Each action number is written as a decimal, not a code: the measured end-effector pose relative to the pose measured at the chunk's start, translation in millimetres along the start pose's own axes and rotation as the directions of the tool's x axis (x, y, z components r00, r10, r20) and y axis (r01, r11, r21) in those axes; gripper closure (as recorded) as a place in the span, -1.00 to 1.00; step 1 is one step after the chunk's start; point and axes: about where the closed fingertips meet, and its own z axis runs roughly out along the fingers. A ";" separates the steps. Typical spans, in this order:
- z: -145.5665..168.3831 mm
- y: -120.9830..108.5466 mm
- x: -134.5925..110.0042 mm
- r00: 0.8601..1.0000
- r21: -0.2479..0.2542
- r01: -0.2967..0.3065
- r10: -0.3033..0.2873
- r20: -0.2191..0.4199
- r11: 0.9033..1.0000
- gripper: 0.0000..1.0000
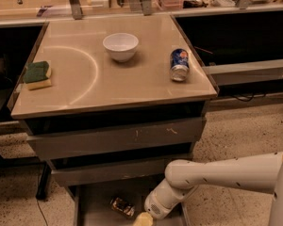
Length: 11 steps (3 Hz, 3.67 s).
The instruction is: Pick orange can from bottom drawer and place on counter
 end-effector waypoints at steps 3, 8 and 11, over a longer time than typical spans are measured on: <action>48.3 -39.9 -24.9 0.999 0.097 0.024 -0.026 0.022 0.995 -1.00; 127.4 -117.4 -57.7 0.987 0.150 0.044 -0.066 0.147 0.988 -1.00; 160.1 -156.1 -71.2 0.966 0.207 0.014 -0.067 0.251 0.978 -1.00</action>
Offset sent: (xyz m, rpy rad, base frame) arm 0.0329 0.0432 -0.0658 -0.0519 -0.0881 -0.0406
